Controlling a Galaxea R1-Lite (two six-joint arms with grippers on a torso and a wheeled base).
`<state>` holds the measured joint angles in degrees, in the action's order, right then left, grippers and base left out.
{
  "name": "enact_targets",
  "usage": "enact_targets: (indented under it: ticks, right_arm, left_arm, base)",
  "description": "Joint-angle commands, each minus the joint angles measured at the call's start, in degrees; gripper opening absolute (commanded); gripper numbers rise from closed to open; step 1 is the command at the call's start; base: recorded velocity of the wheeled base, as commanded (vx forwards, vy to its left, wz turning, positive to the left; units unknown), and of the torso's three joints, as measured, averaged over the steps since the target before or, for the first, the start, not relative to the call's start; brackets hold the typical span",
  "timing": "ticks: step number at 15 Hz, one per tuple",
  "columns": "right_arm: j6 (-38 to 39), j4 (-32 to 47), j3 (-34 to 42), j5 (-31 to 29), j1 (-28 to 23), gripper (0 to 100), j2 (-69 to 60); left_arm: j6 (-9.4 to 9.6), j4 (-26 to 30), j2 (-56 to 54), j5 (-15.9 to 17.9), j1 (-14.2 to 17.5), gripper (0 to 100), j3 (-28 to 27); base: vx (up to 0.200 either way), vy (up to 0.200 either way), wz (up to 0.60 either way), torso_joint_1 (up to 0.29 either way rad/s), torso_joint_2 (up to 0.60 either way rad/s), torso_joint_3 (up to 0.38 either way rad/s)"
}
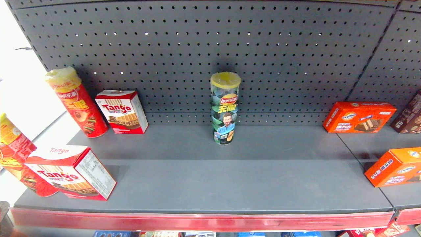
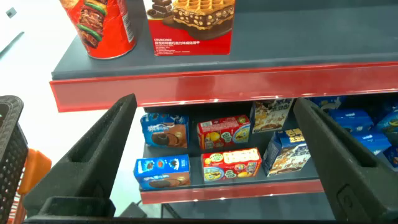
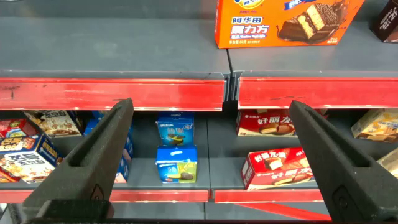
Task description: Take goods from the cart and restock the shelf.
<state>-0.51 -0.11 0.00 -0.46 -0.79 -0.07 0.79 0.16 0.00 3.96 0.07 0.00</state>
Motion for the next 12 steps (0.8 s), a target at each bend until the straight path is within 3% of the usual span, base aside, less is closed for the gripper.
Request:
enact_targets:
  ticks: [1,11,12]
  right_arm:
    - [0.0,0.0,0.0,0.0,0.0,100,0.1]
    - [-0.2,0.0,0.0,0.3,0.0,100,0.1]
    - [-0.3,0.0,0.0,0.3,0.0,100,0.1]
  left_arm:
    - [0.00,0.0,0.0,0.0,0.0,100,0.0]
    - [-0.09,0.0,0.0,-0.1,0.0,100,0.0]
    - [-0.09,0.0,0.0,0.0,0.0,100,0.0]
  base:
    - [0.000,0.000,0.00,0.000,0.00,0.000]
    - [0.000,0.000,0.00,0.000,0.00,0.000]
    - [0.000,0.000,0.60,0.002,0.00,-0.002]
